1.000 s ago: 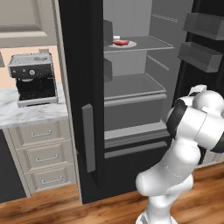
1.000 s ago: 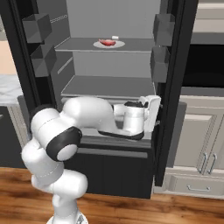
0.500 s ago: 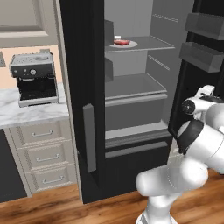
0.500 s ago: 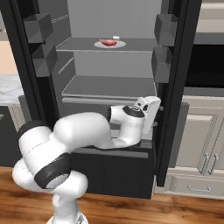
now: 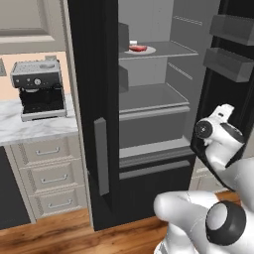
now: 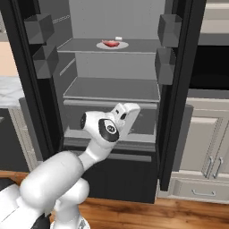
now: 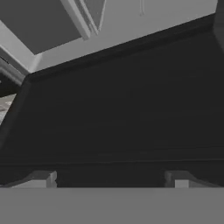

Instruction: Retrieve the steak from the fridge and place it on the saucepan with marinade on the stove.

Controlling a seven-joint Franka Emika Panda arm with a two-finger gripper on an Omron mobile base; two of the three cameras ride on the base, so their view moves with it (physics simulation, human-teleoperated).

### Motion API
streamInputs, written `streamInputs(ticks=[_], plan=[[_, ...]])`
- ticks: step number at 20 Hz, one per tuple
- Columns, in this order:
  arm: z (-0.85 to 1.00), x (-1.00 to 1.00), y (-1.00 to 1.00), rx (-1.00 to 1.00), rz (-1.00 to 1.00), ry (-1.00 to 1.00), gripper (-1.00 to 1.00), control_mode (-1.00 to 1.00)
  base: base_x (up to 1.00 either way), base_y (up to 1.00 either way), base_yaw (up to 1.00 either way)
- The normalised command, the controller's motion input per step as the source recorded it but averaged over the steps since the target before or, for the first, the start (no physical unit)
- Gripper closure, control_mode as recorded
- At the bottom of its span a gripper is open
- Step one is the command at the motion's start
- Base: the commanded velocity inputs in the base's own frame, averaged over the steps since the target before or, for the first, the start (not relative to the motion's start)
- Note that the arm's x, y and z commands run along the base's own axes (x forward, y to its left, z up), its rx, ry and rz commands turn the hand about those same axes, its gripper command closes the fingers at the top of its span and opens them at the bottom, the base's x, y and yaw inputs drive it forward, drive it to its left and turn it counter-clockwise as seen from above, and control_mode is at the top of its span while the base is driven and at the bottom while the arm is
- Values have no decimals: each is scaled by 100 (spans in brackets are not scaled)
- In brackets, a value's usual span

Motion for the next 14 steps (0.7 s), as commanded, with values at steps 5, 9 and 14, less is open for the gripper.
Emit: streamInputs(ticks=[5, 9, 14], plan=[[29, -38, 100, 24, 0, -5, -100, -100, 0, 0, 0], [7, -37, 100, 37, -1, -11, -100, -100, 0, 0, 0], [9, -30, 100, 47, -9, -10, -100, -100, 0, 0, 0]])
